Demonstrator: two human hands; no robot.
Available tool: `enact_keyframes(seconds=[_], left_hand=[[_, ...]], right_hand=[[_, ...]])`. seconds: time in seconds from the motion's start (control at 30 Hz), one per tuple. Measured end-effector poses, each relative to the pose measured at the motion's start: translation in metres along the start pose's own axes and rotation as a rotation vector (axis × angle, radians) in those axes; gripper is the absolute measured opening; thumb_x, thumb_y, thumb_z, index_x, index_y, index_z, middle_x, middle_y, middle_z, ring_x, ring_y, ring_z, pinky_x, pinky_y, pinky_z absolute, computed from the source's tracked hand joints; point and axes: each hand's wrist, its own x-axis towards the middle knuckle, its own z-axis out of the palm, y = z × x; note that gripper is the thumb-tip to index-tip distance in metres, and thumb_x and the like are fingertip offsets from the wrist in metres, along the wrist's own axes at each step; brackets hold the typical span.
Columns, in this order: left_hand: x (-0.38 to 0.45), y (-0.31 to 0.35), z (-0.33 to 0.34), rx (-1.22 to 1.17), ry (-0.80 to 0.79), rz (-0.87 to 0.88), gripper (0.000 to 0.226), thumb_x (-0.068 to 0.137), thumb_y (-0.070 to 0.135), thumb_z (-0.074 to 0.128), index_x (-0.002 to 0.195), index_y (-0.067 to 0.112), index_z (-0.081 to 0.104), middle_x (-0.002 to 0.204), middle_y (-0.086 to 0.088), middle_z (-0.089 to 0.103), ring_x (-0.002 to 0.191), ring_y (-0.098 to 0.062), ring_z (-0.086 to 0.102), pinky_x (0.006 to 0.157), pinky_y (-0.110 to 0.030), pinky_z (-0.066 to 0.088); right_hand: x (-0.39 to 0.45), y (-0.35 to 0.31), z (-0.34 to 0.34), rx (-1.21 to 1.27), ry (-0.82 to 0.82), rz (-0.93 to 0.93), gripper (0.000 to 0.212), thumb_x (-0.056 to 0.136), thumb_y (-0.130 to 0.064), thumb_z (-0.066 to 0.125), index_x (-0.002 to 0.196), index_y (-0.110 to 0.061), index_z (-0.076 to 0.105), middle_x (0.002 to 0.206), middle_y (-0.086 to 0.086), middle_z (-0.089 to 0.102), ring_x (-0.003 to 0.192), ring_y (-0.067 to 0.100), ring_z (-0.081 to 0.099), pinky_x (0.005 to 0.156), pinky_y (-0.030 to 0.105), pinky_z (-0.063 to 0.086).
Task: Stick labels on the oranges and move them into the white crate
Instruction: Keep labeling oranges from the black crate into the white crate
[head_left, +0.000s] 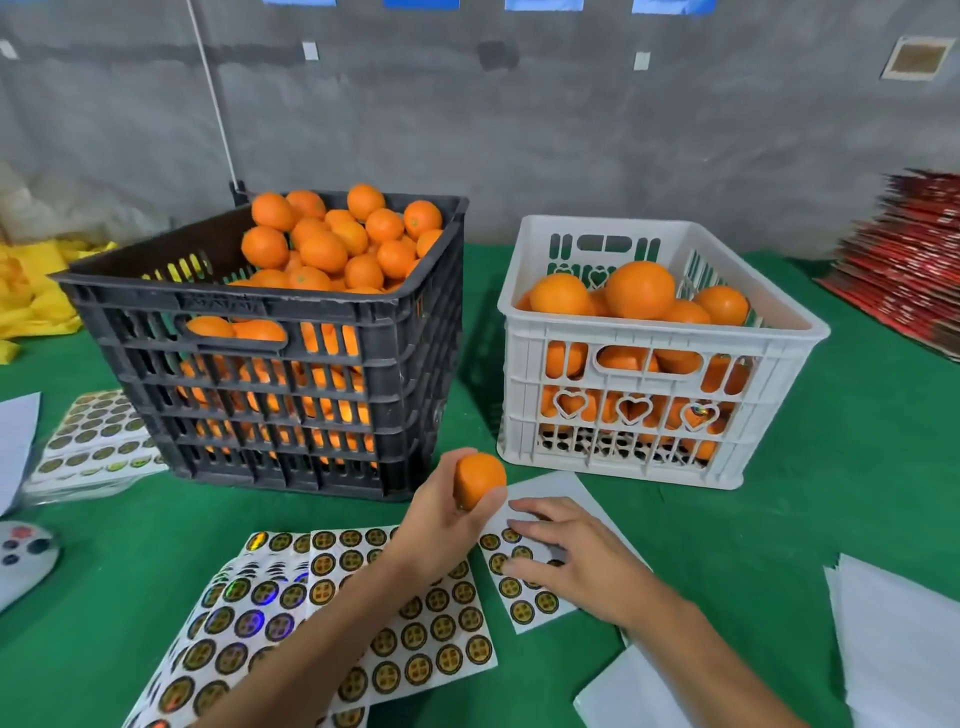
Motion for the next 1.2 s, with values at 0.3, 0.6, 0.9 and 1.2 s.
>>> enact_keyframes(seconds=[0.3, 0.6, 0.9, 1.2], left_hand=[[0.001, -0.009, 0.007, 0.067, 0.021, 0.033, 0.062, 0.086, 0.07, 0.062, 0.139, 0.052, 0.033, 0.123, 0.014, 0.058, 0.09, 0.003, 0.068, 0.081, -0.019, 0.054], [0.003, -0.013, 0.008, 0.063, 0.045, 0.03, 0.06, 0.086, 0.07, 0.061, 0.136, 0.051, 0.034, 0.124, 0.013, 0.057, 0.103, -0.006, 0.064, 0.089, -0.025, 0.052], [0.0, -0.011, 0.007, 0.001, 0.022, 0.027, 0.057, 0.092, 0.062, 0.065, 0.138, 0.047, 0.036, 0.126, 0.01, 0.057, 0.108, -0.009, 0.064, 0.095, -0.029, 0.053], [-0.001, -0.013, 0.008, -0.005, 0.01, 0.046, 0.058, 0.088, 0.064, 0.065, 0.137, 0.05, 0.037, 0.127, 0.008, 0.057, 0.107, -0.013, 0.067, 0.097, -0.037, 0.057]], right_hand=[[0.003, -0.01, 0.004, -0.092, 0.181, -0.018, 0.029, 0.095, -0.048, 0.067, 0.114, -0.029, 0.079, 0.134, -0.023, 0.058, 0.12, -0.003, 0.044, 0.099, 0.029, 0.047], [0.0, -0.014, 0.006, -0.075, 0.173, -0.013, 0.038, 0.091, -0.052, 0.07, 0.116, -0.024, 0.078, 0.129, -0.021, 0.06, 0.119, -0.002, 0.044, 0.097, 0.031, 0.051], [0.0, -0.014, 0.007, -0.163, 0.143, -0.063, 0.061, 0.093, -0.063, 0.059, 0.133, -0.017, 0.068, 0.131, -0.019, 0.054, 0.114, 0.002, 0.041, 0.093, 0.027, 0.05], [0.002, -0.012, 0.012, -0.081, 0.25, -0.085, 0.029, 0.096, -0.041, 0.069, 0.111, -0.018, 0.081, 0.114, -0.014, 0.065, 0.109, 0.008, 0.051, 0.092, 0.032, 0.049]])
